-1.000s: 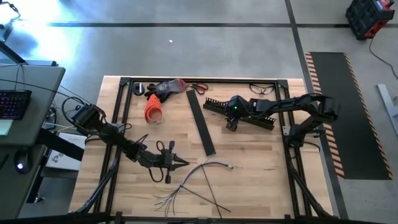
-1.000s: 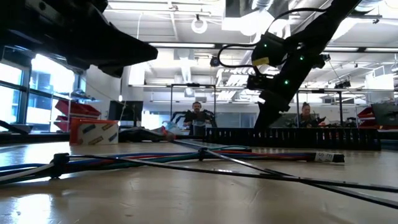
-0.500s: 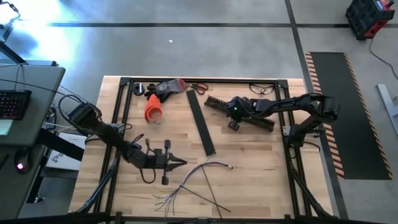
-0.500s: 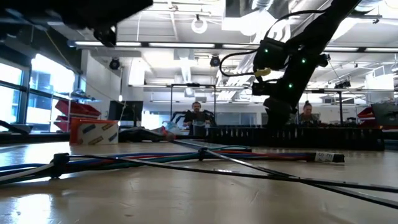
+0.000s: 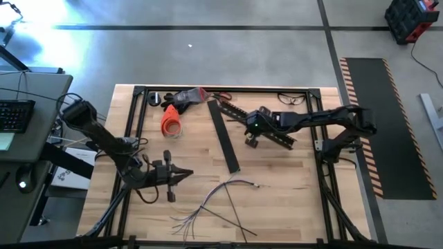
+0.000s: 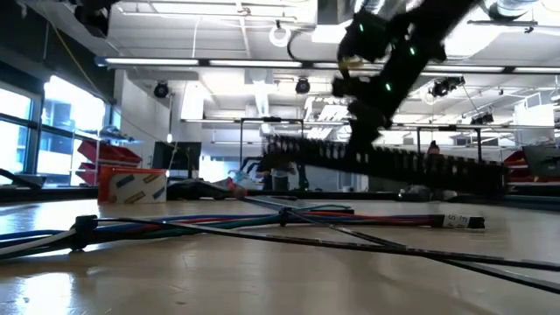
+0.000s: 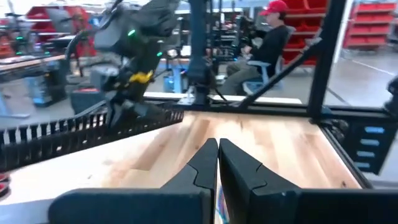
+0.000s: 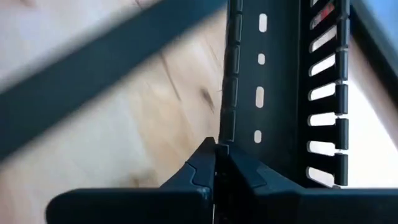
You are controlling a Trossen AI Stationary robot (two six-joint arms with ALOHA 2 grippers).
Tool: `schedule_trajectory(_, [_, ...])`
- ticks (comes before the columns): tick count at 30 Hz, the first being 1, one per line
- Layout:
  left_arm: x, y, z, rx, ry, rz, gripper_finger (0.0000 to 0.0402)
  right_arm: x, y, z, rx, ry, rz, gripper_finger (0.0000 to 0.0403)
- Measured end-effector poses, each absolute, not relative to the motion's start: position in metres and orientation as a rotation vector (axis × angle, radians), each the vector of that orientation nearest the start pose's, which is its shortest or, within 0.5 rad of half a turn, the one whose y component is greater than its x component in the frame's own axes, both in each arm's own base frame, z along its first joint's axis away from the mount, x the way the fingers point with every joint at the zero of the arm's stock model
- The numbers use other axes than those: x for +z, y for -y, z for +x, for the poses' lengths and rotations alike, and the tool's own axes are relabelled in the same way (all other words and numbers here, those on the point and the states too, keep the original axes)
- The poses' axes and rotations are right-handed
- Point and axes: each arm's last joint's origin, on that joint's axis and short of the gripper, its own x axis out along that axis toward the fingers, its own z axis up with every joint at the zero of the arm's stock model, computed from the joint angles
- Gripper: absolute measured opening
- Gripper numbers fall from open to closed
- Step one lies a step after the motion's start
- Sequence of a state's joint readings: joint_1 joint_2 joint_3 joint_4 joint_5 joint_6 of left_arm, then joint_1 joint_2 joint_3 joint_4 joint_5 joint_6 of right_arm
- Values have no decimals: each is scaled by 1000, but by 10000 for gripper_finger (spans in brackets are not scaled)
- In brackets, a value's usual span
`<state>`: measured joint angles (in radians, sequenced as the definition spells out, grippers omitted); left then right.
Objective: Ziptie cables
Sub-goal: Move the cable duct to the center
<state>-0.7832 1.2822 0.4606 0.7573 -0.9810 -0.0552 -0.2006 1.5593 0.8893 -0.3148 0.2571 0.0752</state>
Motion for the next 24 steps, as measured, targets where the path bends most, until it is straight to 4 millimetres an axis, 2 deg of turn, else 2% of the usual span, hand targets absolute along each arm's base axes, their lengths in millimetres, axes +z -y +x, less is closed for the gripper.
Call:
schedule_trajectory(5, [221,152,177,253,-18,-11,0,215,46,317,-358,-918,16,0])
schedule_trajectory(9, [238,156,176,308,4,6,0,227,16,354,-210,-895,14,0])
schedule_trajectory(11, [247,159,176,324,13,24,0,222,0,378,-143,-916,4,0])
schedule_trajectory(17, [267,171,173,342,12,31,0,193,-41,445,-11,-1008,-83,0])
schedule_trajectory(24, [275,185,154,323,-26,-32,0,179,-61,499,27,-1028,-40,0])
